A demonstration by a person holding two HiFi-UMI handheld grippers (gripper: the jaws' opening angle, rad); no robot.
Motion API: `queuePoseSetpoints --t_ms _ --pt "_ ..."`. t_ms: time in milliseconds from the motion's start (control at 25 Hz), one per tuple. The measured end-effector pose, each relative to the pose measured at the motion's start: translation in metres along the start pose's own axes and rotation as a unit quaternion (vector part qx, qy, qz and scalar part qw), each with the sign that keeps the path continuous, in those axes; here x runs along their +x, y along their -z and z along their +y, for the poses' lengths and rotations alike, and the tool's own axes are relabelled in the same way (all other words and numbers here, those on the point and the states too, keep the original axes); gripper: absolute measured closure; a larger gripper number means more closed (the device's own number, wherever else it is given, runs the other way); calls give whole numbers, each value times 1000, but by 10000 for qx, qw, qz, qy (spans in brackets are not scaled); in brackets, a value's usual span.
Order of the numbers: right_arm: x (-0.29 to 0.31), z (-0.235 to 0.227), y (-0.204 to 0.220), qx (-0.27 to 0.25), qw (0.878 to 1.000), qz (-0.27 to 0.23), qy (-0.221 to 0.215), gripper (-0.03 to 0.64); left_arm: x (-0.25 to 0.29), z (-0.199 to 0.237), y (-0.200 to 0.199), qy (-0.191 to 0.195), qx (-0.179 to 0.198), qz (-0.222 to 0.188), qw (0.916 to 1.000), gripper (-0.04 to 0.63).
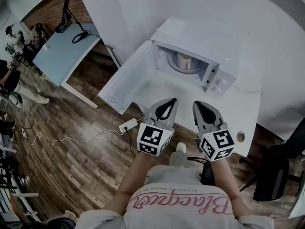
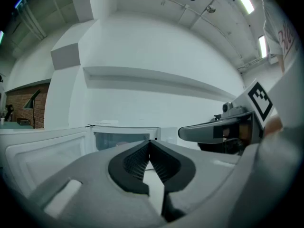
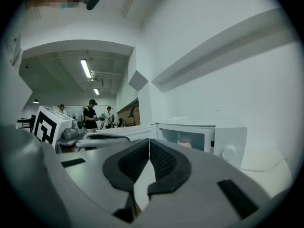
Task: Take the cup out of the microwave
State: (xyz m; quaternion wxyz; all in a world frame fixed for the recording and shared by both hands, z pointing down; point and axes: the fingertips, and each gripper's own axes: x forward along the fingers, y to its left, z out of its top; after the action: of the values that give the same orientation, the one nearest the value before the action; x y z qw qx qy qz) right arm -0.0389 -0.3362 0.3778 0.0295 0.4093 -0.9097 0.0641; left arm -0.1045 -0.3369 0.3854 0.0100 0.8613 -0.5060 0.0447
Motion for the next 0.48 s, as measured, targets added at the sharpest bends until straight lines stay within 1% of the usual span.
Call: queuePoseSetpoints --t_ms 160,320,400,480 --pt "15 -23 -4 -8 10000 2 2 603 25 7 0 -40 -117 15 9999 591" --pt "28 -47 -6 -190 9998 44 57 604 49 13 0 -133 -188 37 9997 591" --pt "34 -57 -7 -223 9997 41 8 603 61 15 1 -200 -189 84 9996 591" --pt "40 -68 -8 -143 9999 39 -65 603 74 17 1 -259 -186 126 9994 591"
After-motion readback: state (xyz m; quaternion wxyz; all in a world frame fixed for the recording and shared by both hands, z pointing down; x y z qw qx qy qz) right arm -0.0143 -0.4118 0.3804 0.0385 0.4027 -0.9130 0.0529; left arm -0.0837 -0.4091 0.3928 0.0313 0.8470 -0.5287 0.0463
